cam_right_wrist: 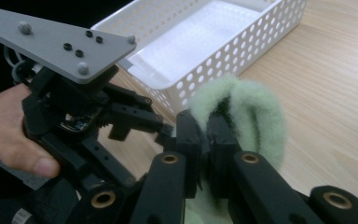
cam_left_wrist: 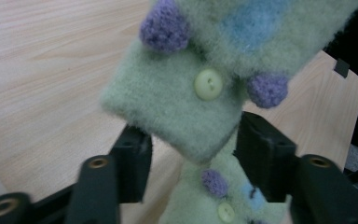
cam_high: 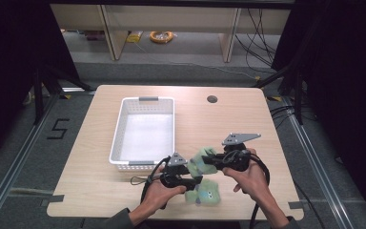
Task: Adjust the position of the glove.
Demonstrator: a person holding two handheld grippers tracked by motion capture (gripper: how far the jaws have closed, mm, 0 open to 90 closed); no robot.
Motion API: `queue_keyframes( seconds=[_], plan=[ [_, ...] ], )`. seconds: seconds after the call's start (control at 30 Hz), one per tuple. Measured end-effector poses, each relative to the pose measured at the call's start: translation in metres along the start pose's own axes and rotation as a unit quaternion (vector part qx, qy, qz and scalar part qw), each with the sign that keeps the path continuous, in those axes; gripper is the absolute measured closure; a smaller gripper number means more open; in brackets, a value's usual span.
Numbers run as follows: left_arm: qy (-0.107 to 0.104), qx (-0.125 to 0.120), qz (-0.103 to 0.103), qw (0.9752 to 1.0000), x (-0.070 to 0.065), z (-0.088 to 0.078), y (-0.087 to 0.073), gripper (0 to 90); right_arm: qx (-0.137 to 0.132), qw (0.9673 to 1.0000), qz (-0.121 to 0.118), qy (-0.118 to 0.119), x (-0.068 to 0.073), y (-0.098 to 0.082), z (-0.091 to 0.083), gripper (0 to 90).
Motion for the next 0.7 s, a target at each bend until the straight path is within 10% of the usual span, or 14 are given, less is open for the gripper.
queue_keyframes(
  seconds=[0.17, 0.7],
  plan=[
    [0.002, -0.011, 0.028, 0.9996, 0.002, -0.007, -0.001, 77.0, 0.002, 0.9999, -0.007, -0.012, -0.002, -0.003, 0.001, 86.5],
    [-0.061, 0.082, 0.041, 0.9939, -0.018, -0.035, -0.031, 78.9, -0.004, 0.9983, 0.057, 0.013, 0.027, -0.049, -0.01, 86.4]
  ],
)
Point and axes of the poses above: each handheld gripper's, and its own axes: z roughly forward along the jaws, y roughly out of its top, x roughly to its left, the point moved 5 cm from there along z, roughly forward along the jaws, and after that the axes turned 12 degrees about -z, right-handed, at the moved point
